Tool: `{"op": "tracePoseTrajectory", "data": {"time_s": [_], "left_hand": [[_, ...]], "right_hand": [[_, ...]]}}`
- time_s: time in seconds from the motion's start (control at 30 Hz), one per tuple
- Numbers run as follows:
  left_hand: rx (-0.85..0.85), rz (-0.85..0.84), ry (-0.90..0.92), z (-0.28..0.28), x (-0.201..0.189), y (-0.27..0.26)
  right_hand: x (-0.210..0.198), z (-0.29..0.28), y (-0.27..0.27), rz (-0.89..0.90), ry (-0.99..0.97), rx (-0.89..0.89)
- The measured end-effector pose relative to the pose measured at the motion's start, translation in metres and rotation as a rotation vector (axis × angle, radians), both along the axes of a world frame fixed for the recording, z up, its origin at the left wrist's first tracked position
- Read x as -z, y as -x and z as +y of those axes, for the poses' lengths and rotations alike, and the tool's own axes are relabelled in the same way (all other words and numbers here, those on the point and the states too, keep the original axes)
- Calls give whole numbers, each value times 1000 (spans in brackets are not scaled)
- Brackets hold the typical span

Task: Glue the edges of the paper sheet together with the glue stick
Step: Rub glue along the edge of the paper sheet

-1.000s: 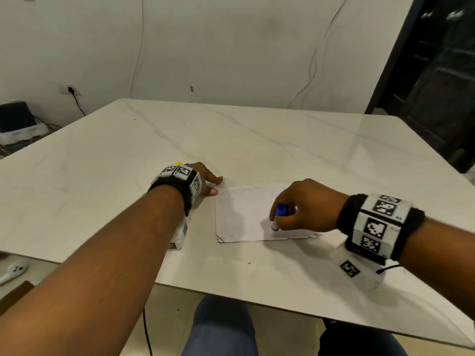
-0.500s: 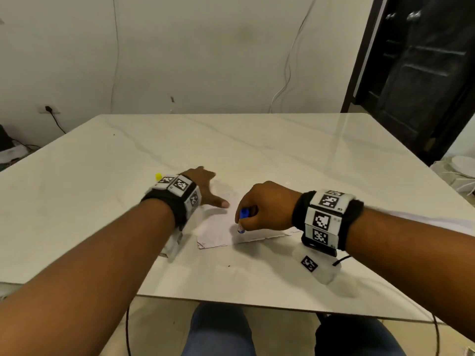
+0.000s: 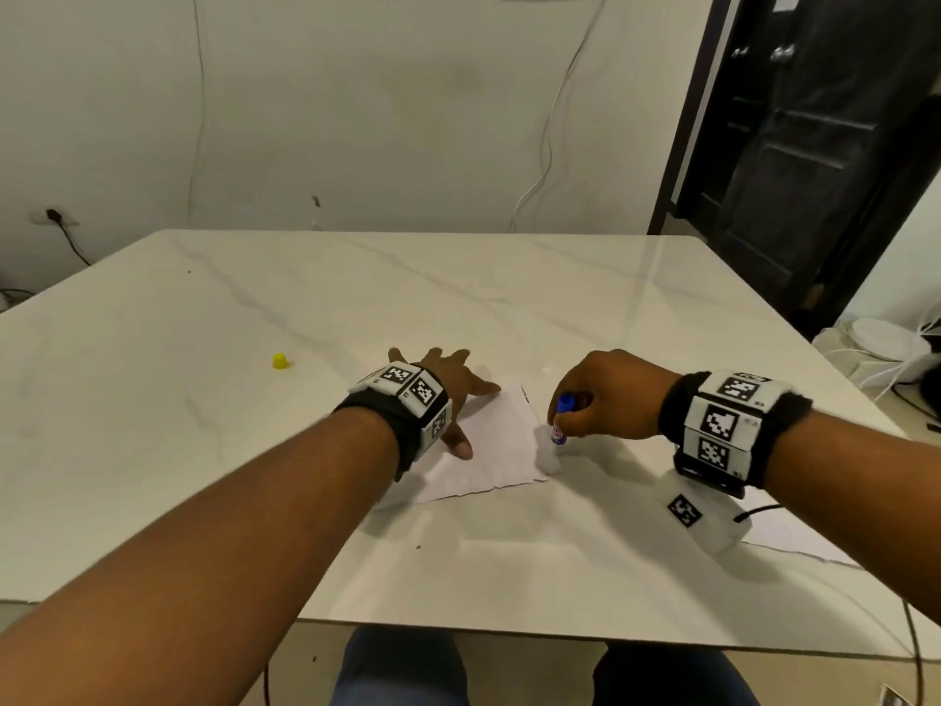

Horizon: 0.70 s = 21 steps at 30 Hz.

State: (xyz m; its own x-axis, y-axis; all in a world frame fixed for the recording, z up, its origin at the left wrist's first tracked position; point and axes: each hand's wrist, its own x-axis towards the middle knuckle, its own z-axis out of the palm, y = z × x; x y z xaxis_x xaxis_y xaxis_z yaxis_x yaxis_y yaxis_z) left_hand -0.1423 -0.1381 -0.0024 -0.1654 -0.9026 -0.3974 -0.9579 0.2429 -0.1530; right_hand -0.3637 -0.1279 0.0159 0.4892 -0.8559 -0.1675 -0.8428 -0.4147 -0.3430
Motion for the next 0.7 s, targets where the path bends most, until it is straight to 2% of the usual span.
{"op": "tracePoseTrajectory", "data": {"time_s": [0.47,0.7], "left_hand": [[54,-112,-77,1,-6,11],[41,-89,-59,3,-5,8]], "right_hand": [[-1,-60,-45,-88,41,125],[9,-53,-42,-93,46,122]]}}
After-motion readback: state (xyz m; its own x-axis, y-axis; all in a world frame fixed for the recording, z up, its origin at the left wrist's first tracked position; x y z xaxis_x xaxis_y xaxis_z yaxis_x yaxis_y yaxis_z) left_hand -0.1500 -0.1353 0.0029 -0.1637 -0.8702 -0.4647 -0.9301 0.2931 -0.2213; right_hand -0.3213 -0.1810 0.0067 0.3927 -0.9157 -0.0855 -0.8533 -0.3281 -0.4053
